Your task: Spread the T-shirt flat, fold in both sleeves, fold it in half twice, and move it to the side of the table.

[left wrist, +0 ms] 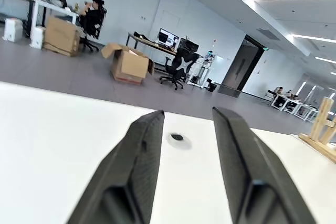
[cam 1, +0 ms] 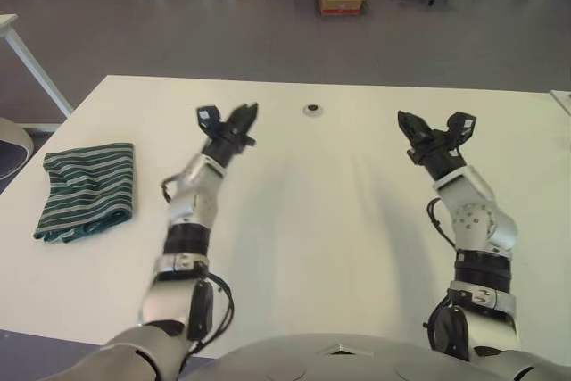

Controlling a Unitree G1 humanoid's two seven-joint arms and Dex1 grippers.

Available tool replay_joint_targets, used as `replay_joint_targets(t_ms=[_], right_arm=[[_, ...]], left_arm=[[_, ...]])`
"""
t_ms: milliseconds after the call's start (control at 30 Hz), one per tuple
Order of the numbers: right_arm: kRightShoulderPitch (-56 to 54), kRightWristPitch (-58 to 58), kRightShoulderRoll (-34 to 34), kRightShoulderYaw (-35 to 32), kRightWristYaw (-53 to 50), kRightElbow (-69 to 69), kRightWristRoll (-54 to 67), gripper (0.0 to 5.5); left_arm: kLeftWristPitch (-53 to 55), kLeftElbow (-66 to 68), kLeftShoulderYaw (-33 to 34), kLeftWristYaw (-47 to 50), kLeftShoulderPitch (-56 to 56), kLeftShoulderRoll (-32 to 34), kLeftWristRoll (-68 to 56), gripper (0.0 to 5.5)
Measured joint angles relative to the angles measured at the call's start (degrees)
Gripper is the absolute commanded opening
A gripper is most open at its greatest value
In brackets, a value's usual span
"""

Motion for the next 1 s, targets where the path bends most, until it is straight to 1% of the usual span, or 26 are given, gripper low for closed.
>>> replay_joint_targets(t_ms=[67,133,233,367,600,900,1000], right_arm=[[2.15,-3.34,1.93,0.81,-2.61,-0.02,-2.56,1.31],[4.25,-5.6,2.95,2.19,-4.1,0.08,-4.83,1.31],[5.18,-8.24,4.27,3.42,-5.52,0.76,-7.0,1.31],[6.65,-9.58,6.11,4.96,-6.29,1.45,-7.32,1.31],[8.23,-12.36,7.13,6.92,-5.8,1.55,-7.33,1.31],[8.76,-15.04,6.28,6.03,-6.67,3.99,-7.43,1.31],[8.54,-16.13,5.61,5.41,-7.94,6.91,-9.38,1.31]], left_arm=[[0.63,-0.77,-0.55,2.43,2.8,-2.72,0.75,1.67],[0.89,-1.09,-1.34,2.95,4.32,-3.54,1.33,1.67],[1.4,-2.46,-2.44,2.62,4.72,-3.99,2.44,1.67],[3.11,-3.0,-4.76,1.84,5.82,-6.52,2.83,1.67],[3.23,-1.53,-5.36,0.02,5.6,-6.57,3.34,1.67],[-0.99,2.6,-5.99,-0.33,4.62,-6.95,6.14,1.67],[-3.1,2.81,-6.29,-0.08,4.62,-6.95,7.79,1.67]])
